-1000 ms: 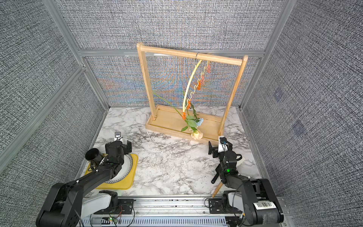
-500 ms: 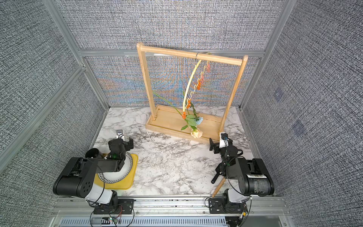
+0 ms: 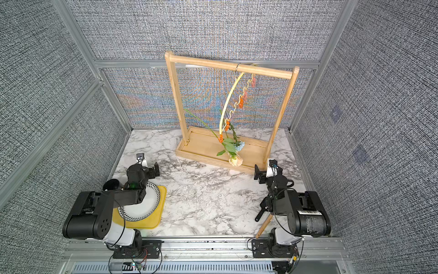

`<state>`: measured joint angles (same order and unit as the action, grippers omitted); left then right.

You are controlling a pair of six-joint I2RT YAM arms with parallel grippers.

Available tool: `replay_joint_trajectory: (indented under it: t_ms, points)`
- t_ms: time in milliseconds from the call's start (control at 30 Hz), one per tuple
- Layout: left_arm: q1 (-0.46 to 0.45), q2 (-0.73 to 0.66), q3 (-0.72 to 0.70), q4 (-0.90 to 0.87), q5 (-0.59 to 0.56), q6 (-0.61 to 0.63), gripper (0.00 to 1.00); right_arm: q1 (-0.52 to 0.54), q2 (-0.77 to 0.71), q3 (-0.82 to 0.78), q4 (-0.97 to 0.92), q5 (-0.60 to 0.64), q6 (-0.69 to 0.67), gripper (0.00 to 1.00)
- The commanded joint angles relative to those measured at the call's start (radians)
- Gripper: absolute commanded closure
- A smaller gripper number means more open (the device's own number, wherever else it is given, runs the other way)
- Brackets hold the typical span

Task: Dry the flowers on a clothes hanger
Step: Reset both arms

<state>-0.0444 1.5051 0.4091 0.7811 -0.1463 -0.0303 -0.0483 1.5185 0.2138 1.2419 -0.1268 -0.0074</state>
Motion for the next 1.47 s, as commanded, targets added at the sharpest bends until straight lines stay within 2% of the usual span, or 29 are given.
replay_joint_trajectory:
  t_ms: [0,133,1333,1433]
  points:
    - [-0.001,-0.004,0.000,0.005,0.012,-0.002,0.01,0.028,0.000,0.019,-0.016,0.061,-0.008,0.01]
    - [0.000,-0.004,0.000,0.006,0.012,0.000,0.01,0.055,-0.003,0.016,-0.016,0.118,-0.024,0.01]
    - [-0.001,0.001,0.006,-0.002,0.013,0.001,0.01,0.049,-0.001,0.019,-0.018,0.107,-0.020,0.01]
    - [-0.005,0.009,0.028,-0.036,0.137,0.059,0.01,0.049,-0.001,0.019,-0.019,0.107,-0.020,0.01]
